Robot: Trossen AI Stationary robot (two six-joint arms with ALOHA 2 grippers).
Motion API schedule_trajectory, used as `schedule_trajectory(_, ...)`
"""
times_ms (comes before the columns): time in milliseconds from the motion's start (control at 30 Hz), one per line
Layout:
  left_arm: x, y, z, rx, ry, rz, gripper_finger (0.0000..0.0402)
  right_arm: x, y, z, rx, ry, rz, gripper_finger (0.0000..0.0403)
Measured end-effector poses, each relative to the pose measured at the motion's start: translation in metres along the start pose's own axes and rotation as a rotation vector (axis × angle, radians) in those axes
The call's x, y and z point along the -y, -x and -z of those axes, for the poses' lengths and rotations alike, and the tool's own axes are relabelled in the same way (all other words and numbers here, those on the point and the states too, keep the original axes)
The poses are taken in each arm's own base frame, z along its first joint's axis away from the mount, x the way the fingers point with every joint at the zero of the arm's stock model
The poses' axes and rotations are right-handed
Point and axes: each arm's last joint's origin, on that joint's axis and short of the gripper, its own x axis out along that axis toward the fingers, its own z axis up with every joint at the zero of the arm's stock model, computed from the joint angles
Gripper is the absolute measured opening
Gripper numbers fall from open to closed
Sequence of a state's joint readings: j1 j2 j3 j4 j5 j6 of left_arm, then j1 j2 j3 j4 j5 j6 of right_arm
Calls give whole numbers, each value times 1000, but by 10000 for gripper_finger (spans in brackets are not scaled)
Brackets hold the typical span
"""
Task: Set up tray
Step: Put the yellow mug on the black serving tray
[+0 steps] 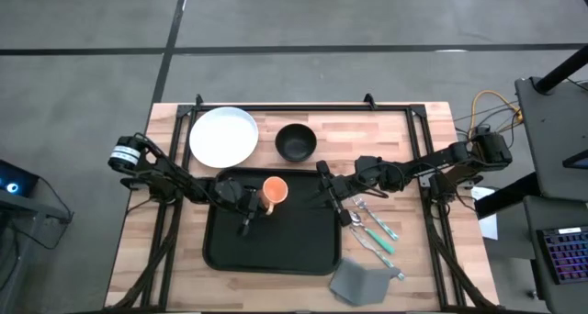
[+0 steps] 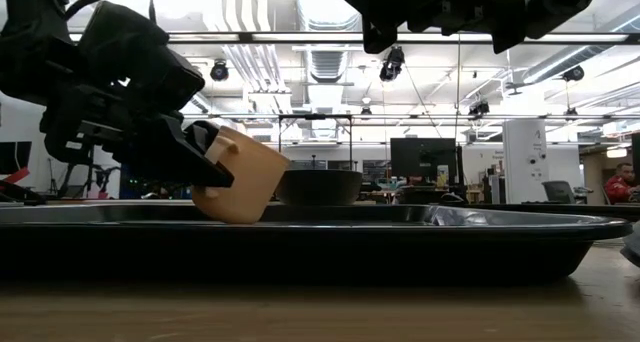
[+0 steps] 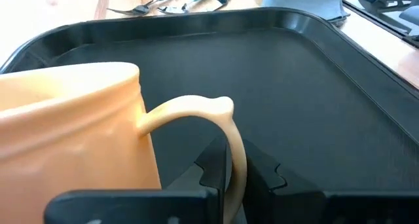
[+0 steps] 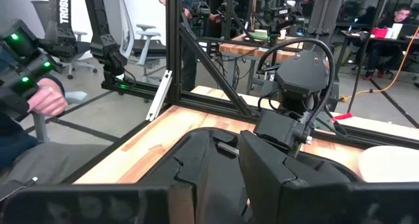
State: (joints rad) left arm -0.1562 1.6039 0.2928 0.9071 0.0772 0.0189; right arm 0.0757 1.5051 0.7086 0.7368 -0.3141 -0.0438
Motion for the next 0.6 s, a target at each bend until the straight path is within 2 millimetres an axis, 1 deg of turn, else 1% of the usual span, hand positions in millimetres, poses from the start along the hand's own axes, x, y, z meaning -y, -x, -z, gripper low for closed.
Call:
schedule_trajectory(233,0,0,1,-4,12,-1,12,0,0,0,0,-4,0,85)
schedule_trajectory(300,0,0,1,-10,23,0,17,0,0,0,0,-3,0,86)
schedule_trajectory(367,0,0,3,-23,36,-8,32,0,0,0,0,-4,0,86)
schedule_trajectory(433,-1,1,5,-35,45,-36,51,0,0,0,0,-4,0,83)
schedule_trajectory(600,-1,1,5,-35,50,-44,99,0,0,0,0,-5,0,73)
